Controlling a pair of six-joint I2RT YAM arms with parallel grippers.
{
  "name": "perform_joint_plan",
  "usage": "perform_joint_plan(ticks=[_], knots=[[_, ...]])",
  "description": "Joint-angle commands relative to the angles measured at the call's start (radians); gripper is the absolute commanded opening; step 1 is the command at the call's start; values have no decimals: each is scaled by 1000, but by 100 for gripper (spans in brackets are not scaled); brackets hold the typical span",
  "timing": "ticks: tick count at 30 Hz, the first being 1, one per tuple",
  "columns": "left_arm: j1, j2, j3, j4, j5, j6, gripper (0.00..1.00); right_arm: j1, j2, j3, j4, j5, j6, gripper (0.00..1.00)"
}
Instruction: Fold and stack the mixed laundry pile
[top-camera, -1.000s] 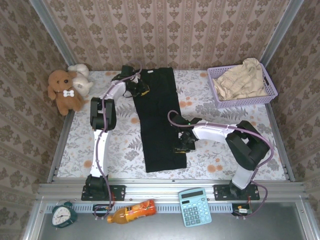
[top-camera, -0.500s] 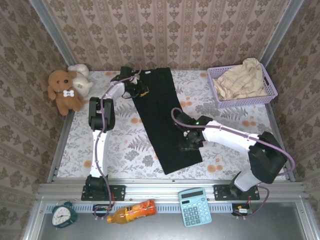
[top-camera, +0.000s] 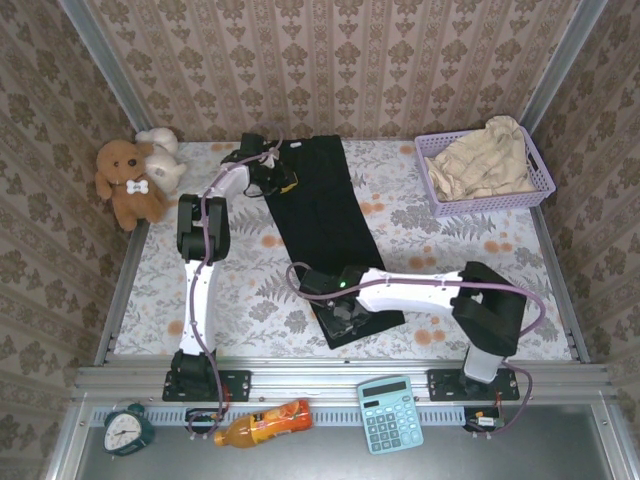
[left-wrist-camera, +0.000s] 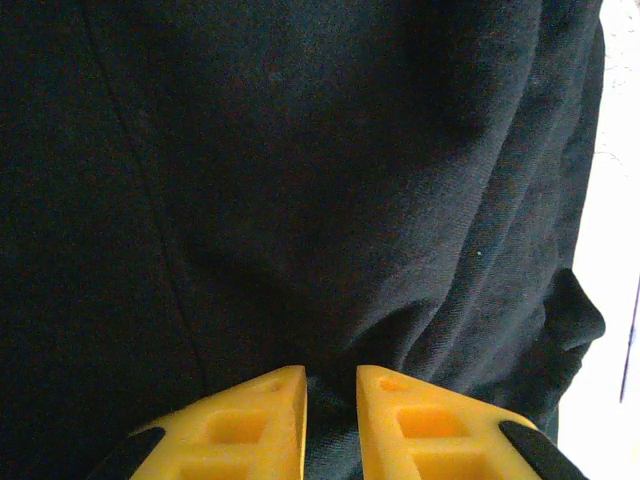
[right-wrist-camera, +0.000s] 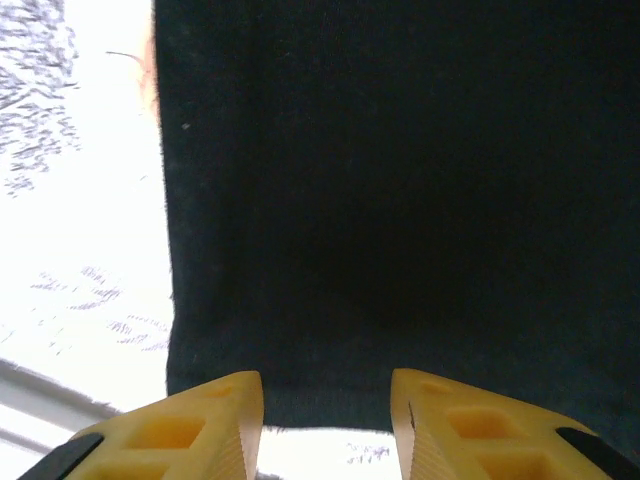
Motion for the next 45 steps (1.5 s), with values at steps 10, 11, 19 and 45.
perform_joint_plan(ticks=[10, 11, 19, 45], knots=[[11, 25, -108, -77, -70, -11, 22, 28, 112, 14, 38, 61, -30, 12], [12, 28, -108, -77, -70, -13, 22, 32, 104, 15, 32, 64, -32, 7], [18, 40, -93, -80, -70, -23, 22, 64, 29, 44, -95, 98, -28, 32], [16, 50, -79, -86, -80, -33, 22, 63, 56, 98, -45, 86, -66, 0]])
